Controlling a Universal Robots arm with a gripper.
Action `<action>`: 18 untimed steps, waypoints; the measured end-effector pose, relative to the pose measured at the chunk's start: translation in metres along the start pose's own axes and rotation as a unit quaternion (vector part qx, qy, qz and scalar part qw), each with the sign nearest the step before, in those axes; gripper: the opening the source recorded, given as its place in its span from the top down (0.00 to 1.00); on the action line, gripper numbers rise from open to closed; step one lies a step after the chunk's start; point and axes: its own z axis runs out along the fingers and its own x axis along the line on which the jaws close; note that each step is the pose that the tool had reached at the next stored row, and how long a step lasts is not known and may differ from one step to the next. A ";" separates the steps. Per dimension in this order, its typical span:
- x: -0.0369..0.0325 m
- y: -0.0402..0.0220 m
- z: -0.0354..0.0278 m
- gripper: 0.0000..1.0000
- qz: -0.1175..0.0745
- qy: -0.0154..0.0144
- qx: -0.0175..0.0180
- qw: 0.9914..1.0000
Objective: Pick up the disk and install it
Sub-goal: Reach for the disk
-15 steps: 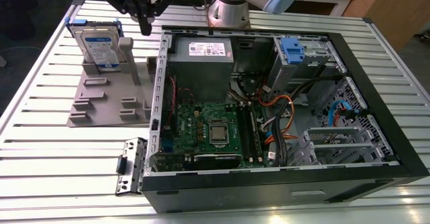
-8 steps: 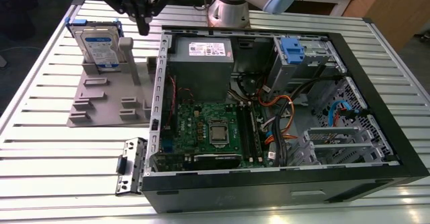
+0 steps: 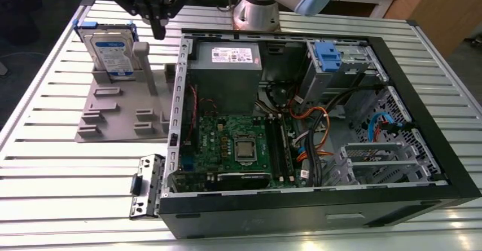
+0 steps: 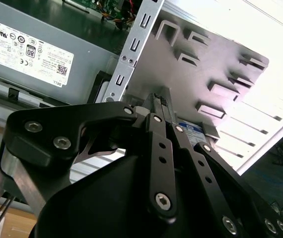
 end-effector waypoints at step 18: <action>0.0093 -0.0007 -0.0003 0.90 0.000 0.000 0.000 1.000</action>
